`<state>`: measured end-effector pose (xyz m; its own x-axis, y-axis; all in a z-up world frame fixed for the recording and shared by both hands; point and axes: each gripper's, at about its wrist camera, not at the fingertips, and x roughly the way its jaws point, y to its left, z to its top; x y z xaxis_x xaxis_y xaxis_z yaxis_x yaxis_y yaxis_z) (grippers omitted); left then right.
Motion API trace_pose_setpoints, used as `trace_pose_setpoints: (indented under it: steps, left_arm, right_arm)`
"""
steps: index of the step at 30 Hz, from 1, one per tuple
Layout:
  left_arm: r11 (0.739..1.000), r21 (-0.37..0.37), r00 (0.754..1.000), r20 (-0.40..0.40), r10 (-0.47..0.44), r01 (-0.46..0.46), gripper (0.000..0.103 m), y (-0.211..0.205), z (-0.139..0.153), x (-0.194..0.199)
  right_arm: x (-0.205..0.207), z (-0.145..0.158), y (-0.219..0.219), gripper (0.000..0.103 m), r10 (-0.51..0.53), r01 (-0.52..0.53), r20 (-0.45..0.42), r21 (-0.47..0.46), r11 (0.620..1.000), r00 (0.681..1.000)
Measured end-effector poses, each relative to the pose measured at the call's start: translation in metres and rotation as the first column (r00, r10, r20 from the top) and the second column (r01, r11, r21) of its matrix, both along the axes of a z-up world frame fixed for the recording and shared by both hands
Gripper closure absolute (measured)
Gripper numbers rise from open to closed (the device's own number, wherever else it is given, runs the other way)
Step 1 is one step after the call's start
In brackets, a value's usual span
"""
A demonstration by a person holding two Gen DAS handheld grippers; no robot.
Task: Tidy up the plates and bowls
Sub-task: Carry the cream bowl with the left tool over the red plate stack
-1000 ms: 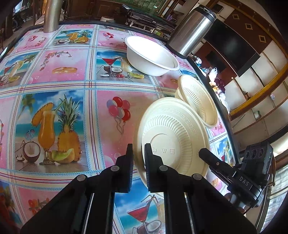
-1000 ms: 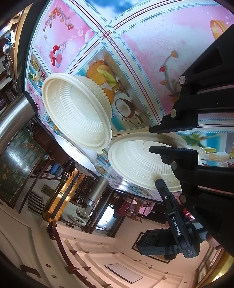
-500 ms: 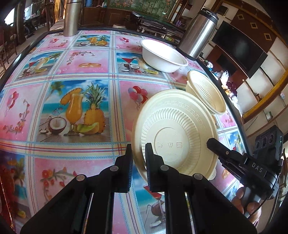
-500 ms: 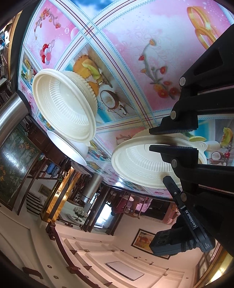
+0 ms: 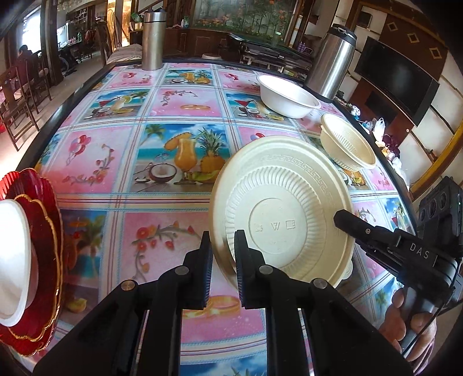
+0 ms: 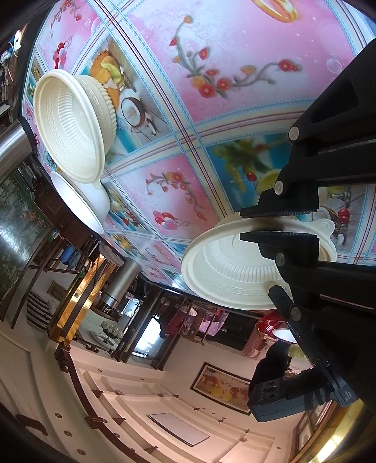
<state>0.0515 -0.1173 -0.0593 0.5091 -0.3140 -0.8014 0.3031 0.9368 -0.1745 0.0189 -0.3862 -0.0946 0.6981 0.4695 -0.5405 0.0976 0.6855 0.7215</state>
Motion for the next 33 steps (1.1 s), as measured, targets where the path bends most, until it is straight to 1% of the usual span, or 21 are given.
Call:
trace_pose_setpoints:
  steps: [7, 13, 16, 22, 28, 33]
  left_arm:
    - [0.998, 0.014, 0.997, 0.064, 0.052, -0.053, 0.091, 0.036, 0.015, -0.020]
    - [0.992, 0.021, 0.986, 0.120, 0.119, -0.122, 0.090, 0.074, 0.030, -0.034]
    - [0.986, 0.017, 0.976, 0.144, 0.164, -0.168, 0.089, 0.095, 0.038, -0.038]
    - [0.964, 0.007, 0.949, 0.181, 0.259, -0.264, 0.089, 0.141, 0.052, -0.042]
    - [0.934, 0.005, 0.917, 0.194, 0.349, -0.357, 0.089, 0.181, 0.056, -0.043]
    - [0.919, 0.011, 0.902, 0.193, 0.385, -0.395, 0.089, 0.199, 0.053, -0.042]
  right_arm:
    - [-0.002, 0.005, 0.028, 0.094, 0.051, -0.051, 0.022, 0.004, 0.999, 0.998]
    - [0.001, 0.020, 0.063, 0.094, 0.104, -0.104, 0.047, 0.000, 0.995, 0.993]
    - [0.005, 0.034, 0.083, 0.094, 0.141, -0.141, 0.072, -0.002, 0.990, 0.987]
    - [0.019, 0.062, 0.139, 0.094, 0.217, -0.216, 0.122, -0.021, 0.976, 0.969]
    - [0.038, 0.073, 0.194, 0.094, 0.294, -0.294, 0.138, -0.020, 0.956, 0.946]
    - [0.049, 0.073, 0.232, 0.094, 0.337, -0.338, 0.140, -0.016, 0.941, 0.931]
